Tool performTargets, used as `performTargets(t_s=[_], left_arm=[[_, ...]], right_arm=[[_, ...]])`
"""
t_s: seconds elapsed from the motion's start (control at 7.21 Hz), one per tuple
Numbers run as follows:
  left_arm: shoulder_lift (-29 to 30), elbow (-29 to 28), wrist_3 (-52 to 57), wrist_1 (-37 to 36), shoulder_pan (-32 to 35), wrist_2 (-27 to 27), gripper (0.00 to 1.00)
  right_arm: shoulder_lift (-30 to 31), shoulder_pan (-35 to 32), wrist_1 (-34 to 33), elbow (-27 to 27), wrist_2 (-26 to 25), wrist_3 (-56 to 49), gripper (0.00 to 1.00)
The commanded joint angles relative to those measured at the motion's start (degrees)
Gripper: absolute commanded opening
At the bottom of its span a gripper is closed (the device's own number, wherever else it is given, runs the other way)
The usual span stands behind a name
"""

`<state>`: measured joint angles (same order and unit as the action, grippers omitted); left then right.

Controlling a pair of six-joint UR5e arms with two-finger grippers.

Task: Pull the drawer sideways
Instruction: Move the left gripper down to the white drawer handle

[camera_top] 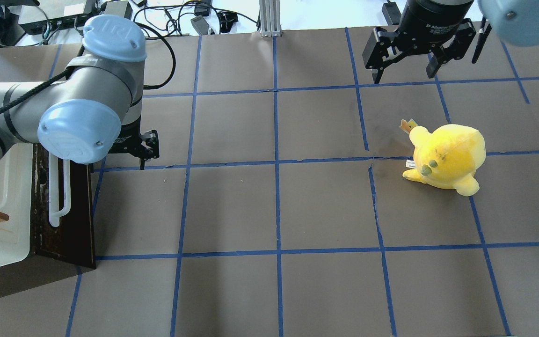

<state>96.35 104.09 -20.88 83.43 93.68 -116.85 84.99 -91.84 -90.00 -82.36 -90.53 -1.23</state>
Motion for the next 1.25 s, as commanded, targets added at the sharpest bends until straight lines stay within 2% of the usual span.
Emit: performTargets(t_s=[0.0,0.14,0.42,0.55,1.11], left_arm=[[1.1,3.6,-0.1,0.4,0.7,-11.2,1.0],[2.3,6.3,-0.6,-0.2,0.7,-17.7,1.0],[4.7,6.8,-1.4,-0.9,0.5,-23.2,1.0],[6.6,7.2,-1.4,-0.8,0.4,-29.3,1.0],[11.3,6.0,-1.1,-4.6,0.3,-30.2,0.98]], right_arm=[[0.0,0.0,0.0,0.0,0.0,0.0,1.0],[0.0,0.0,0.0,0.0,0.0,0.0,1.0],[0.0,0.0,0.0,0.0,0.0,0.0,1.0],[0.0,0.0,0.0,0.0,0.0,0.0,1.0],[0.0,0.0,0.0,0.0,0.0,0.0,1.0]])
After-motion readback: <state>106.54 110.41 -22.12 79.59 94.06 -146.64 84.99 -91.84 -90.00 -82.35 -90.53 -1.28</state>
